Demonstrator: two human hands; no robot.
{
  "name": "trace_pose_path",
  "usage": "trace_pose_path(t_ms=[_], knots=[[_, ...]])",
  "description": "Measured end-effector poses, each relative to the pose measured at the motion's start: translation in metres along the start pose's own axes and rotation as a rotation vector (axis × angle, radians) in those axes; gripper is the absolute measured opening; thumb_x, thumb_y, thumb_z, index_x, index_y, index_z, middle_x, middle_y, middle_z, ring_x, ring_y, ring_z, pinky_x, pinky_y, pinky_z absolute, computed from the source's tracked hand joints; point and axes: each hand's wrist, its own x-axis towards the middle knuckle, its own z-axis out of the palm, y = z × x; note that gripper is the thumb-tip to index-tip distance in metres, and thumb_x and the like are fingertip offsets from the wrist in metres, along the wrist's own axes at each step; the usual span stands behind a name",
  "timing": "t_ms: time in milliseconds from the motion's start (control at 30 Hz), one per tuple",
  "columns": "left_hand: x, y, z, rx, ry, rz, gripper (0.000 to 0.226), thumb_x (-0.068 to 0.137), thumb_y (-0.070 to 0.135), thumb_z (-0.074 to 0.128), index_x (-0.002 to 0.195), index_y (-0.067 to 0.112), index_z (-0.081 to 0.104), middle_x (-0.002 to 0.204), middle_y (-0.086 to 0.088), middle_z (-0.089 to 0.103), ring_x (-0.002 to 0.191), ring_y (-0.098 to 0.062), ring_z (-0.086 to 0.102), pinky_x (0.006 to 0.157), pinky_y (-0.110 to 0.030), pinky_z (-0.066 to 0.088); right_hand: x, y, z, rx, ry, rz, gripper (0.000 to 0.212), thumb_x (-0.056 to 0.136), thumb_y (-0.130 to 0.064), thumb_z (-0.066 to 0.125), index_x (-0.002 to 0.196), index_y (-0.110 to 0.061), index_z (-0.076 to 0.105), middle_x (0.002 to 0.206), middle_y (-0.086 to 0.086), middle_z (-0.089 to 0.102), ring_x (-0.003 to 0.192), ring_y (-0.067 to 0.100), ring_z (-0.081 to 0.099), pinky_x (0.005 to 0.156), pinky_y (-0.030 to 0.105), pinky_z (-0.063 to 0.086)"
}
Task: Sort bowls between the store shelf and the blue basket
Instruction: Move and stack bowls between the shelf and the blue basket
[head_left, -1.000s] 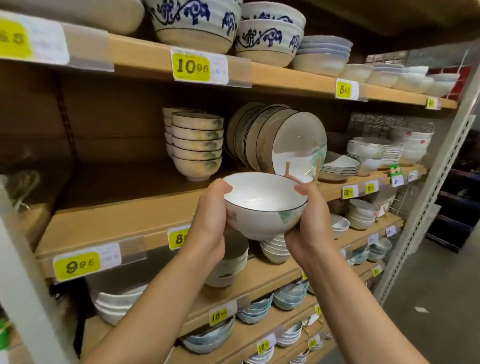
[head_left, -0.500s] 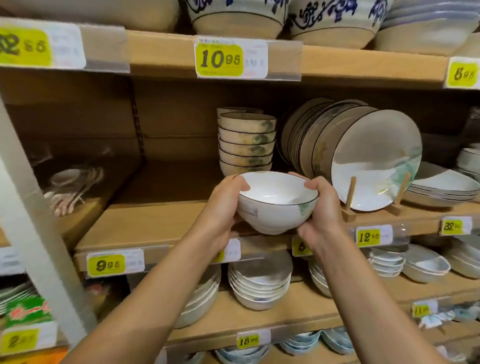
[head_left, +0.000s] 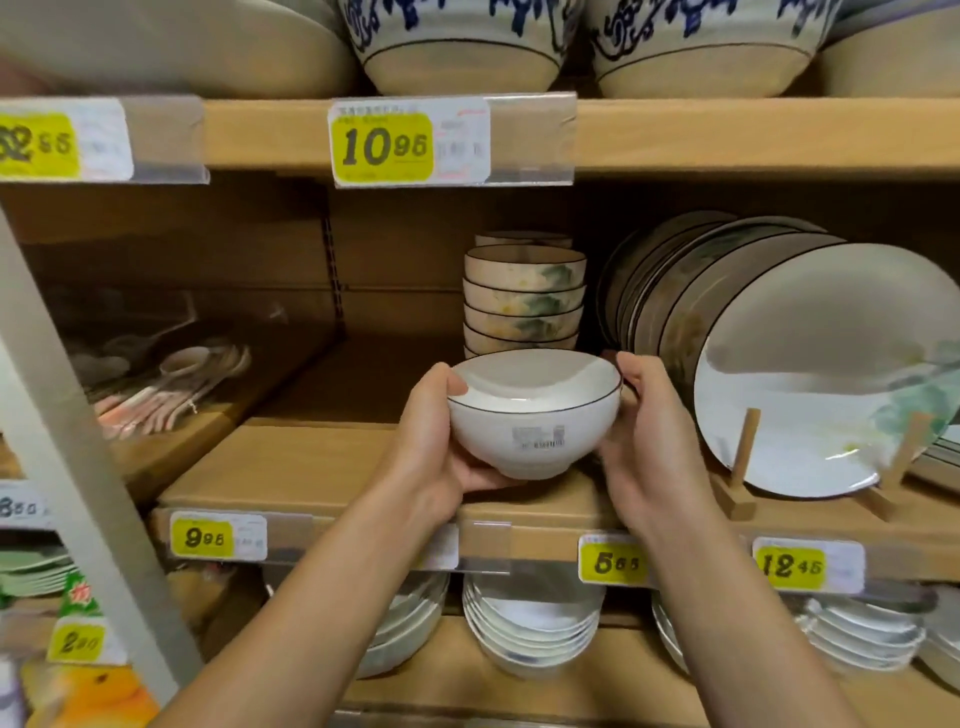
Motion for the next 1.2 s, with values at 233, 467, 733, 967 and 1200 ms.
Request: trace_pose_path(t_ms=[233,467,733,967,1200], knots=[[-0.016,-0.007,0.003,0.096,-0.021,0.124,0.047,0.080,0.036,0.058,0.124,0.020,0.059,0.119,-0.010,0.065,0.109,-0.031,0.063,0.076,-0.052,0.058,-0.008,-0.001,0.006,0.012,-0.063,0.054,0.050,0.075,-0.006,0.045,0.121,-0.013,0.062,0.113,0.011,0.070,0.111,0.033,0.062,0.096,0.054,0.050],[-0.009,0.022,-0.011,0.159,-0.162,-0.094,0.042,0.081,0.028,0.048,0.115,0.013,0.068,0.110,-0.019,0.071,0.093,-0.036,0.070,0.065,-0.048,0.057,0.008,-0.024,0.002,-0.061,-0.327,0.433,0.063,0.070,-0.016,0.038,0.127,-0.002,0.061,0.125,0.025,0.062,0.122,0.045,0.053,0.107,0.057,0.037],[-0.004,0.001,-0.003,0.176,0.088,0.102,0.036,0.085,0.029,0.039,0.110,0.018,0.063,0.090,-0.009,0.076,0.088,-0.034,0.071,0.065,-0.054,0.058,0.000,0.002,-0.002,-0.122,-0.108,0.093,0.042,0.087,-0.039,0.054,0.119,-0.014,0.065,0.110,0.008,0.073,0.107,0.024,0.067,0.093,0.043,0.053],[-0.005,-0.010,-0.004,0.422,0.088,0.248,0.074,0.066,0.060,0.045,0.129,0.020,0.049,0.127,-0.005,0.058,0.115,-0.018,0.058,0.100,-0.045,0.048,-0.004,0.015,0.000,-0.072,0.022,0.029,0.031,0.091,-0.021,0.051,0.075,-0.024,0.077,0.086,-0.002,0.077,0.081,0.011,0.072,0.078,0.034,0.053],[0.012,-0.019,-0.012,0.409,0.123,0.256,0.052,0.079,0.043,0.045,0.124,0.020,0.057,0.120,-0.006,0.065,0.113,-0.021,0.061,0.102,-0.047,0.047,0.002,0.032,-0.005,-0.205,0.091,-0.061,0.038,0.084,-0.024,0.050,0.120,-0.029,0.058,0.117,-0.002,0.065,0.110,0.015,0.061,0.089,0.033,0.052]])
